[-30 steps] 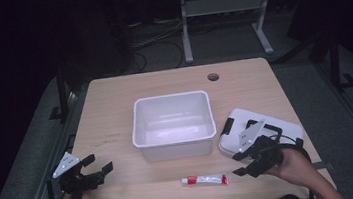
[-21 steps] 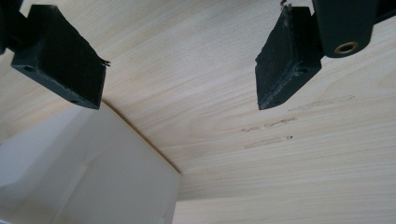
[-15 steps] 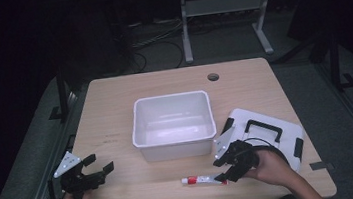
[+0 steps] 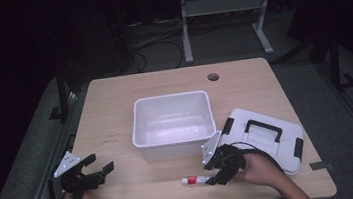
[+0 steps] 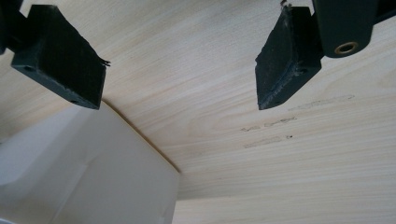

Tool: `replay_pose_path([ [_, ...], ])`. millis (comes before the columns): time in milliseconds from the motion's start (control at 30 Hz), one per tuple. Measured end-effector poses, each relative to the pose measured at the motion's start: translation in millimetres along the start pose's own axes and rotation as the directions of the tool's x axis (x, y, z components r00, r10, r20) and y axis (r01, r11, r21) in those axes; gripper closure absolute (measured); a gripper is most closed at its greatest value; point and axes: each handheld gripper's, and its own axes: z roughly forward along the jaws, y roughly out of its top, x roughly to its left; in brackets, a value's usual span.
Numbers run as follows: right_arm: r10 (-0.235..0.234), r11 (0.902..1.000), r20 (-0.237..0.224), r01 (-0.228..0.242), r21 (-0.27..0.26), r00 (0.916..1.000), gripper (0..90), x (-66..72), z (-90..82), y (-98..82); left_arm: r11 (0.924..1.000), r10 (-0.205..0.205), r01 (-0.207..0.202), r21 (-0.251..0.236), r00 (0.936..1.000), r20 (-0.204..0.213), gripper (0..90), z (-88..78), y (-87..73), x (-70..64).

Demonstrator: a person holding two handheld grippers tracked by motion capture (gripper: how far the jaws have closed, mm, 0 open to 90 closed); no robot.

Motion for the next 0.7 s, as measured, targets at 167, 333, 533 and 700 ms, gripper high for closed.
replay_pose_path([
  [167,-0.001,1.0000,-0.012,0.001,-0.001,0.9999,48.8,-1.6,6.3,2.7,1.0000,-0.002,0.002,-0.002,1.0000,0.001,15.5,-0.1,-0.1,0.1],
  [333,-0.005,1.0000,-0.019,0.005,0.000,0.9998,49.5,-3.1,13.1,5.2,1.0000,-0.001,0.001,-0.001,1.0000,0.002,15.5,0.1,-0.1,-0.2],
  [533,-0.010,0.9999,-0.034,0.010,0.010,0.9994,50.8,-4.7,20.8,7.3,1.0000,0.001,-0.001,0.001,1.0000,0.001,15.5,0.1,0.0,0.0],
  [700,-0.017,0.9997,-0.042,0.018,0.017,0.9990,54.2,-4.2,26.3,9.0,1.0000,-0.005,0.005,-0.002,1.0000,0.000,15.5,-0.3,-0.3,0.5],
])
